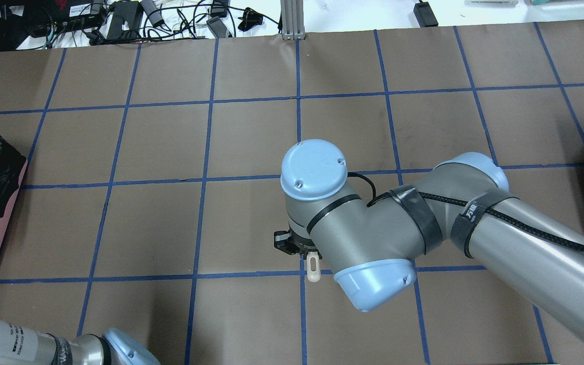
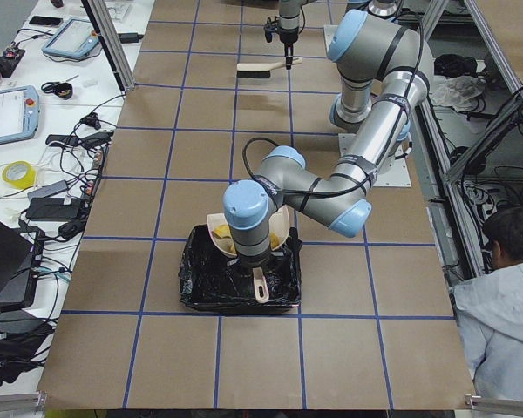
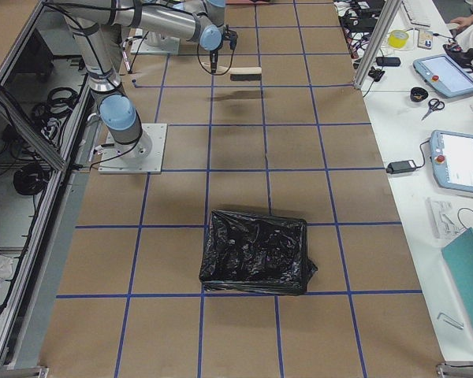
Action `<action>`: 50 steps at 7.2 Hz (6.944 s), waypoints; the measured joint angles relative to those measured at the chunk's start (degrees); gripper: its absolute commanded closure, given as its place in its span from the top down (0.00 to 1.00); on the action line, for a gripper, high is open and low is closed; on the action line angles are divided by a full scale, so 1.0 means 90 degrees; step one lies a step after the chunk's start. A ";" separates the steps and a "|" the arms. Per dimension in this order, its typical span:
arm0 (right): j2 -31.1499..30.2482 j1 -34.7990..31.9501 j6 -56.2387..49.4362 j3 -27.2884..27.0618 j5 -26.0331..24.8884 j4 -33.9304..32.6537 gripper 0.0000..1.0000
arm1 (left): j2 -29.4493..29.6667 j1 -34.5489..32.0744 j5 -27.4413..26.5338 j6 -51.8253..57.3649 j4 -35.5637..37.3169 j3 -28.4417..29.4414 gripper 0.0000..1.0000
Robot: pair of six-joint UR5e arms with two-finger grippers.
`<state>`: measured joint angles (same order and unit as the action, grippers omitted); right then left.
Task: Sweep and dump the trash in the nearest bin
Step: 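Tip the dustpan with the left gripper to dump the trash into the bag, then bring the empty dustpan back with left gripper while right lowers the brush, then set the dustpan down with left gripper while right releases the brush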
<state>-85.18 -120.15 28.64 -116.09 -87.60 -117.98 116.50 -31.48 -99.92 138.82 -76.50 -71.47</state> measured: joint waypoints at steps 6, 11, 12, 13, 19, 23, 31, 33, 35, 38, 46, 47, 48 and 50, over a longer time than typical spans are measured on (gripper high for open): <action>0.0097 -0.0175 0.0020 -0.0675 0.0071 -0.0902 0.00 | 0.0487 -0.0219 -0.1735 0.1424 0.2468 0.0226 0.00; 0.0224 -0.0464 0.0767 -0.0734 0.0254 -0.0928 0.00 | 0.0122 -0.1085 -0.2692 0.2078 0.4345 -0.0800 0.00; 0.0297 -0.0581 0.0913 -0.0739 0.0300 -0.0937 0.00 | 0.0079 -0.1197 -0.2772 0.2364 0.5114 -0.1058 0.00; 0.0334 -0.0652 0.0949 -0.0735 0.0311 -0.0941 0.00 | 0.0062 -0.1262 -0.2796 0.2658 0.5881 -0.1313 0.00; 0.0329 -0.0618 0.0450 -0.0710 -0.0030 -0.0838 0.00 | -0.0130 -0.1286 -0.2005 0.1811 0.4750 -0.0627 0.00; 0.0329 -0.0605 0.0979 -0.0721 0.0114 -0.0850 0.00 | -0.0382 -0.1790 -0.1401 -0.0854 0.3305 -0.0386 0.00; 0.0306 -0.0607 0.1025 -0.0714 0.0061 -0.0901 0.56 | -0.0367 -0.4349 -0.0244 -0.8325 0.0499 -0.0428 0.00; 0.0291 -0.0613 0.1001 -0.0714 0.0065 -0.0913 0.70 | -0.0294 -0.4859 0.0495 -1.0516 0.0046 -0.0462 0.00; 0.0284 -0.0613 0.1002 -0.0700 0.0081 -0.0924 0.83 | -0.0129 -0.5507 0.0853 -1.2424 -0.0071 -0.0502 0.00; 0.0116 -0.0581 0.0915 -0.0608 0.0061 -0.0911 0.99 | 0.0236 -0.6423 0.1379 -1.4679 -0.0065 -0.0487 0.00; -0.1608 0.1213 -0.1013 0.0660 -0.0139 0.2177 1.00 | 0.0854 -0.8113 0.1740 -1.6277 -0.0020 -0.0447 0.00; -0.1623 0.1553 -0.1466 0.1079 -0.0162 0.2575 1.00 | 0.0885 -0.8278 0.1727 -1.6368 -0.0025 -0.0473 0.00; -0.1626 0.1967 -0.1932 0.1350 -0.0194 0.2754 1.00 | 0.0900 -0.8420 0.1721 -1.6413 -0.0038 -0.0502 0.00; -0.1590 0.2757 -0.2681 0.1734 -0.0217 0.2893 1.00 | 0.0886 -0.8587 0.1708 -1.6443 -0.0039 -0.0705 0.00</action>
<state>-99.50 -95.34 4.51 -100.49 -89.56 -91.95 124.47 -108.76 -84.55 -9.17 -76.85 -77.81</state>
